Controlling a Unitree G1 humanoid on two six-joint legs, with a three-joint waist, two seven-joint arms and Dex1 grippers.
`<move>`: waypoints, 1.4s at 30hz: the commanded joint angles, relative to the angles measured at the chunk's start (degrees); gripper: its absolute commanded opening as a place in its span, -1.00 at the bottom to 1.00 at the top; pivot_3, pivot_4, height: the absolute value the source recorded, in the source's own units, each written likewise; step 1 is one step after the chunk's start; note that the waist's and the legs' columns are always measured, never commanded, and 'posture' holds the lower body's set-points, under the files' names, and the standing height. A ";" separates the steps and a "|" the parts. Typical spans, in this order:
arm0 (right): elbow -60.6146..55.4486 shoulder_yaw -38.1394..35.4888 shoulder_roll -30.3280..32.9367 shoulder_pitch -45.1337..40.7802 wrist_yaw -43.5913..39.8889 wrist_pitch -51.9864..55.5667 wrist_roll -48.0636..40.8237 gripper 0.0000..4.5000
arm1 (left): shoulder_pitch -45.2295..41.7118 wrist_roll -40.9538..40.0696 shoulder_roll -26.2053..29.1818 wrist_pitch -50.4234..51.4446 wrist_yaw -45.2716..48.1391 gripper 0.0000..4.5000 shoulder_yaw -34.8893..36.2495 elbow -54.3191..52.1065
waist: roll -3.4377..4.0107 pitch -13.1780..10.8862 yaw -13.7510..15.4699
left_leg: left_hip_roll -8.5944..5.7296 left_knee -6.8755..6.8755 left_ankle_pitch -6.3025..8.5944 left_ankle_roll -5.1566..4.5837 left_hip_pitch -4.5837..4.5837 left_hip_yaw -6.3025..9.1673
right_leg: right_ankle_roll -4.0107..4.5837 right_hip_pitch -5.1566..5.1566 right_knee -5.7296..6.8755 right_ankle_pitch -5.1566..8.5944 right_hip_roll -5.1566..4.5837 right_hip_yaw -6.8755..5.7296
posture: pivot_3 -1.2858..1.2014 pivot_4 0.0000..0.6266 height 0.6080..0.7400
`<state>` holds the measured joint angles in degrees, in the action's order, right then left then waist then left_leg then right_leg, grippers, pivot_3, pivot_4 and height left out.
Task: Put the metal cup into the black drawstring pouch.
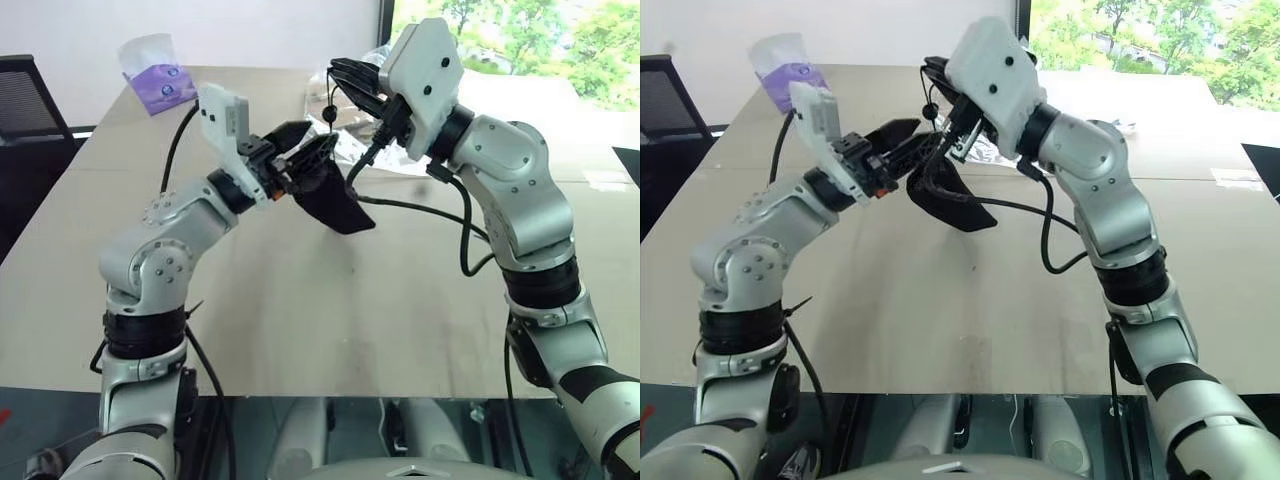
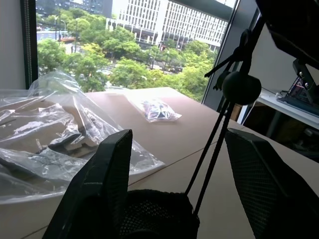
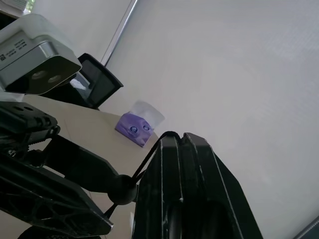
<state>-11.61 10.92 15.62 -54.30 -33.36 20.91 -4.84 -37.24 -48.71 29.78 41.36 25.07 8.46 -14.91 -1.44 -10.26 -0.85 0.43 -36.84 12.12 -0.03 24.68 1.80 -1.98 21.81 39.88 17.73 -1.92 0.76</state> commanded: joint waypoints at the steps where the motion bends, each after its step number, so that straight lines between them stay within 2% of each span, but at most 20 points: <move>1: -3.48 -0.01 0.35 -0.56 0.20 -1.00 0.57 -1.00 | -2.57 -0.86 -0.27 -0.95 2.21 0.33 1.29 -0.65 | 0.00 0.00 -0.05 | 0.00 0.00 0.00 0.00 0.00 0.00 | 0.00 0.00 0.00 0.00 -0.01 0.01 | 0.03 -0.52 1.00; 16: -3.69 0.27 0.52 0.05 -0.12 -0.99 0.52 -1.00 | -5.43 2.86 -2.03 -1.79 4.50 0.33 -1.20 -0.84 | 0.00 0.00 -0.06 | 0.01 0.00 0.00 0.00 0.00 -0.01 | 0.00 0.00 0.00 0.00 -0.01 0.02 | 0.03 -0.52 1.00; 19: -3.79 0.42 0.37 0.17 -0.13 -0.91 0.45 -1.00 | -5.86 3.02 -2.71 -1.89 4.41 -0.02 -0.93 -0.70 | 0.00 0.00 -0.06 | 0.01 0.00 0.00 0.00 0.00 0.00 | 0.00 0.00 0.00 0.00 -0.01 0.01 | 0.03 -0.52 1.00; 23: -4.19 0.52 0.59 0.37 -0.38 -0.58 0.25 -1.00 | -5.60 3.38 -3.29 -1.93 4.37 -0.83 -0.96 -1.25 | 0.00 0.00 -0.05 | 0.01 0.00 0.00 0.00 -0.01 -0.01 | 0.00 0.00 0.00 0.00 -0.01 0.02 | 0.03 -0.52 1.00; 24: -4.22 0.55 0.67 0.40 -0.44 -0.53 0.23 -1.00 | -5.46 3.56 -3.35 -1.99 4.40 -0.92 -1.06 -1.40 | 0.00 0.00 -0.06 | 0.01 0.00 0.00 0.00 0.00 0.00 | 0.00 0.00 0.00 0.00 -0.01 0.02 | 0.03 -0.52 1.00; 31: -1.39 -1.16 2.68 -0.57 0.94 -1.29 2.00 -1.00 | -2.48 6.55 -2.80 -2.19 5.43 -0.91 -2.61 -1.86 | 0.00 0.00 -0.06 | 0.01 0.00 0.00 0.00 -0.01 -0.01 | 0.00 0.00 0.00 0.00 0.00 0.02 | 0.03 -0.52 1.00; 42: 8.04 -5.68 8.26 -2.63 7.56 -6.80 8.25 -1.00 | 7.78 11.56 -0.99 -0.62 5.32 -0.91 -3.75 -1.24 | 0.00 0.00 -0.06 | 0.02 0.01 0.00 0.00 -0.01 -0.03 | 0.00 0.01 0.00 0.00 -0.05 0.05 | 0.03 -0.52 1.00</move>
<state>-2.99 8.91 22.79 -54.55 -28.05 16.19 2.32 -30.14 -38.16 27.89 40.83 30.73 4.06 -14.94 -1.44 -10.27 -0.91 0.45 -36.84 12.12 -0.03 24.67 1.76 -1.98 21.82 39.88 17.73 -1.96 0.83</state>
